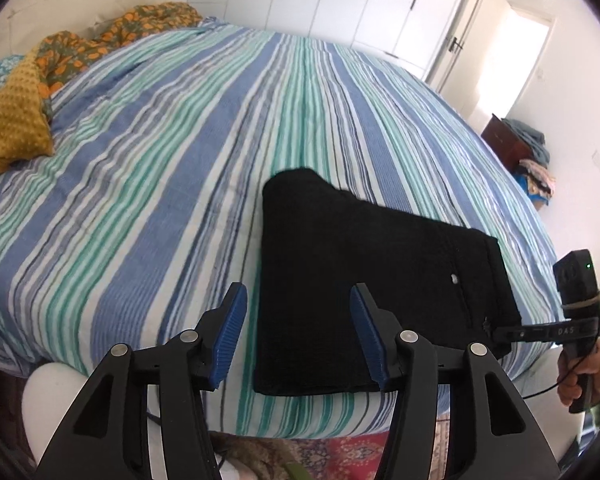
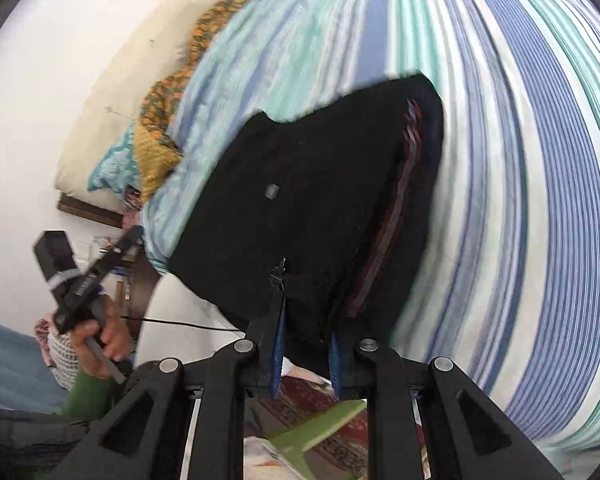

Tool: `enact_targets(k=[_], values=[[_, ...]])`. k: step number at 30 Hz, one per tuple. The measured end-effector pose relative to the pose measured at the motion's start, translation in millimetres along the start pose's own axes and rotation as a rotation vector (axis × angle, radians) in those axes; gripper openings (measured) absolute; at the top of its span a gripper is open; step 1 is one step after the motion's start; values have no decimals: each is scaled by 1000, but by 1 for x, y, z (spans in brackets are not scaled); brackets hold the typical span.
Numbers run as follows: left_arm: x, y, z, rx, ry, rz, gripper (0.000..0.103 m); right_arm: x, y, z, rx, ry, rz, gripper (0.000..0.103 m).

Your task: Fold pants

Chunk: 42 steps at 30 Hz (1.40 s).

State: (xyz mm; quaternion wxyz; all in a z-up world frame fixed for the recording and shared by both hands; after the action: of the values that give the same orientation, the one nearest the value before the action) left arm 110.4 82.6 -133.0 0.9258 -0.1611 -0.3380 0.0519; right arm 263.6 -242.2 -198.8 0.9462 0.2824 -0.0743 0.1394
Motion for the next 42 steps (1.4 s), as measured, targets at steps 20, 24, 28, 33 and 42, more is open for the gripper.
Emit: enact_targets(k=[20,24,28,33,42], values=[[-29,-19,-52,166,159,-185,56,3,20,-25,-134,-167,73,41],[-29,-20,-53,175,163,-187,56,3,23,-20,-127,-186,56,41],[-27,-18,-49,164,168,-176,57,2,25,-21,-137,-189,64,45],[-14,3,-24,43,166,-43,73,-2,35,2,-105,-262,20,67],[17,61,-69,-154,334,193,79,-11,-52,11,89,-160,-260,87]])
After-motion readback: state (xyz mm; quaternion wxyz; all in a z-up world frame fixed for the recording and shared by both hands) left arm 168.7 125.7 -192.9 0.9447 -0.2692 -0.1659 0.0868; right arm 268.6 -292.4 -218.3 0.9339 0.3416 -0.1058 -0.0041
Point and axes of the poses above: each gripper's, at about its wrist camera, not at the fingertips, and z roughly against the way its jaws point, y to its left, x to its top, the point moved 1 cm from there along -z, roughly the way its jaws point, and after that the axes turned 10 degrees about -x, right-handed, at the moved point
